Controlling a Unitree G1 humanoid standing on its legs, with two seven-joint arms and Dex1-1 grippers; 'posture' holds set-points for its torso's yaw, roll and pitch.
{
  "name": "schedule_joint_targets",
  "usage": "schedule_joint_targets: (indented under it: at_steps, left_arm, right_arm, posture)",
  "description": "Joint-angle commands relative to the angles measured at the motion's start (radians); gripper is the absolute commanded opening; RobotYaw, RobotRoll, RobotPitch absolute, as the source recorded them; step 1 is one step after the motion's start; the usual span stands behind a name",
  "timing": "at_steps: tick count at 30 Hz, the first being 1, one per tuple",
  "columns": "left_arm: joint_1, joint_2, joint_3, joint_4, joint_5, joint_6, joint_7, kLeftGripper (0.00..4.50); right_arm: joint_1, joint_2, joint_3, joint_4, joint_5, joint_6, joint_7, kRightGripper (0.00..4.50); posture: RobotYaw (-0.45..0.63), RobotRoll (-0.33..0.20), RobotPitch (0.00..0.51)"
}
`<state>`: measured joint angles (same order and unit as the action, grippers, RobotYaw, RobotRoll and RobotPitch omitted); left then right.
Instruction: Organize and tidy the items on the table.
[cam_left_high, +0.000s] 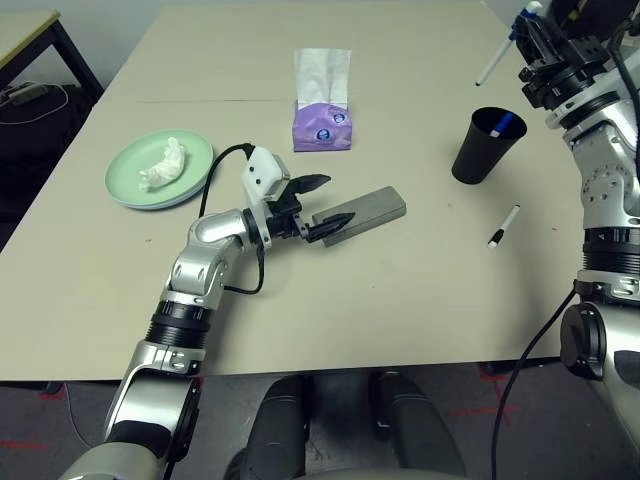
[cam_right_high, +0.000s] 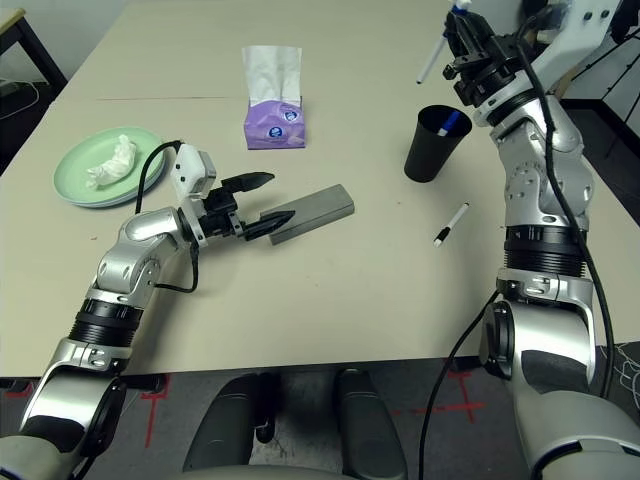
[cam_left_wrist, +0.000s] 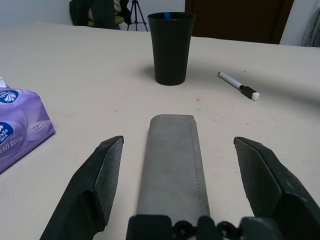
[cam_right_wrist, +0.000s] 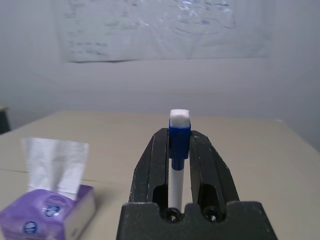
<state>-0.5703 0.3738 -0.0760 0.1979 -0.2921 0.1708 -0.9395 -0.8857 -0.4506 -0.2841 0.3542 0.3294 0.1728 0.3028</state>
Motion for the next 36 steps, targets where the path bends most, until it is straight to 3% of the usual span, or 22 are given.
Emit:
schedule_joint_targets:
  at_steps: [1, 9, 14, 20, 27, 31, 36]
  left_arm:
    - [0.003, 0.004, -0.001, 0.001, 0.007, -0.004, 0.001, 4.50]
    - [0.007, 0.010, 0.001, -0.016, 0.000, 0.009, 0.004, 4.50]
    - [0.010, 0.011, 0.002, -0.025, -0.003, 0.015, 0.006, 4.50]
    - [0.017, 0.008, 0.001, -0.040, -0.004, 0.022, 0.011, 4.50]
    - [0.022, 0.006, 0.005, -0.051, -0.006, 0.026, 0.016, 4.50]
    - [0.022, 0.004, 0.006, -0.055, -0.006, 0.025, 0.019, 4.50]
    - [0.029, 0.005, 0.008, -0.062, -0.004, 0.022, 0.023, 4.50]
  right_arm:
    - [0.001, 0.017, 0.013, 0.007, -0.049, 0.002, -0.071, 0.42]
    - [0.004, 0.024, 0.031, -0.005, -0.043, 0.153, -0.071, 0.42]
    - [-0.005, 0.015, 0.033, -0.005, -0.067, 0.201, -0.099, 2.20]
    - [-0.021, -0.025, 0.043, 0.019, -0.069, 0.182, -0.023, 4.47]
    - [-0.064, -0.060, 0.042, 0.085, -0.042, 0.096, 0.142, 4.47]
    - [-0.075, -0.096, 0.055, 0.137, 0.009, 0.016, 0.396, 4.47]
    - [-0.051, -0.256, 0.267, 0.249, -0.117, -0.226, 0.874, 4.47]
  posture:
    - [0.01, 0.000, 0.132]
    - [0.02, 0.000, 0.131]
    - [0.02, 0.000, 0.131]
    - [0.03, 0.000, 0.132]
    - [0.04, 0.000, 0.133]
    - [0.04, 0.000, 0.134]
    - [0.05, 0.000, 0.137]
